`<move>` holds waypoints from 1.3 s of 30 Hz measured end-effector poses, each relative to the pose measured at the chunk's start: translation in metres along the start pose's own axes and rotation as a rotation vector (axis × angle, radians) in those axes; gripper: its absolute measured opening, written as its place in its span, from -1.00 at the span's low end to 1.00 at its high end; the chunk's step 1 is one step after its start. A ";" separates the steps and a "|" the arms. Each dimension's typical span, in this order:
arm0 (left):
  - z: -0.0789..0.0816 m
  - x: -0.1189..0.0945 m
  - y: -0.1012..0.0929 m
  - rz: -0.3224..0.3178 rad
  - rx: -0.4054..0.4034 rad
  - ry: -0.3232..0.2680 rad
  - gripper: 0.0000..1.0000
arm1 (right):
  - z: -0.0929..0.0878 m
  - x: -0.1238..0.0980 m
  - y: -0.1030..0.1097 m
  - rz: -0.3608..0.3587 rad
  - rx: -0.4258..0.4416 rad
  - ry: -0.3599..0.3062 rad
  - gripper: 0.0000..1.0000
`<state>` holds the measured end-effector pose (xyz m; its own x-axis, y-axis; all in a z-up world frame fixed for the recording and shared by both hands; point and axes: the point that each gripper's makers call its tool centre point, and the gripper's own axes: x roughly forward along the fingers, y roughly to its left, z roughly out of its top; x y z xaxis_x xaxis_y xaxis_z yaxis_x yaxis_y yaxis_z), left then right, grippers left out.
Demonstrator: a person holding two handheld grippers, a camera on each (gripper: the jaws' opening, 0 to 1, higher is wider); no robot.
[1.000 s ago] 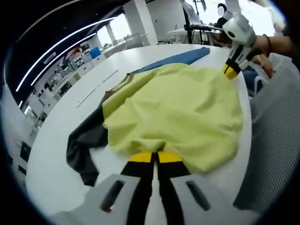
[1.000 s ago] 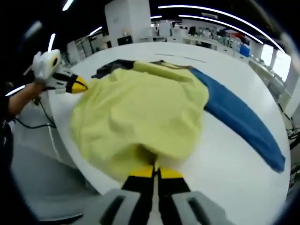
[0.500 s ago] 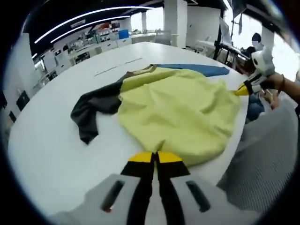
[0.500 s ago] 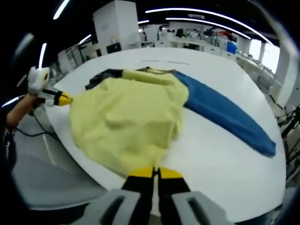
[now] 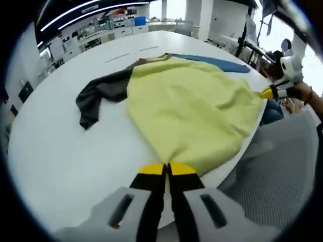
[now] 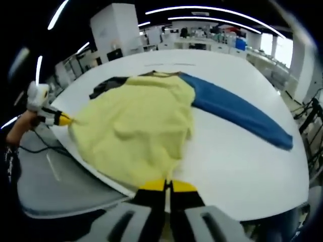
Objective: Fold the garment on the visible template until the final outline fits inside the template.
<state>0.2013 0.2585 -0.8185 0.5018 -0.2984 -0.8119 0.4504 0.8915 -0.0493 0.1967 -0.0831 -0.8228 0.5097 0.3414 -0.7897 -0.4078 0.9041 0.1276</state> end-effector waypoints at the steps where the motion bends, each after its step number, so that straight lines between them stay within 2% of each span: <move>1: -0.007 0.002 -0.001 -0.002 -0.020 0.022 -1.00 | -0.002 0.000 -0.001 -0.003 0.005 0.003 -1.00; 6: -0.016 0.004 -0.004 -0.019 -0.057 0.046 -1.00 | -0.017 -0.003 -0.001 -0.017 0.034 0.052 -1.00; 17: -0.035 0.005 -0.005 -0.010 -0.054 0.120 -1.00 | -0.030 0.000 -0.005 -0.040 0.046 0.106 -1.00; 29: -0.039 0.003 -0.007 -0.010 -0.089 0.117 -1.00 | -0.039 -0.001 -0.008 -0.052 0.052 0.143 -1.00; 34: -0.045 0.003 -0.010 -0.020 -0.109 0.127 -1.00 | -0.044 0.001 -0.009 -0.054 0.055 0.163 -1.00; 38: -0.044 0.002 -0.010 -0.016 -0.081 0.125 -1.00 | -0.038 -0.003 -0.007 -0.038 0.052 0.137 -1.00; 39: -0.041 0.001 -0.009 -0.006 -0.051 0.117 -1.00 | -0.037 -0.003 -0.008 -0.033 0.055 0.131 -1.00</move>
<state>0.1673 0.2644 -0.8431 0.4085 -0.2643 -0.8737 0.4133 0.9070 -0.0812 0.1703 -0.1007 -0.8433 0.4177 0.2778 -0.8651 -0.3487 0.9282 0.1297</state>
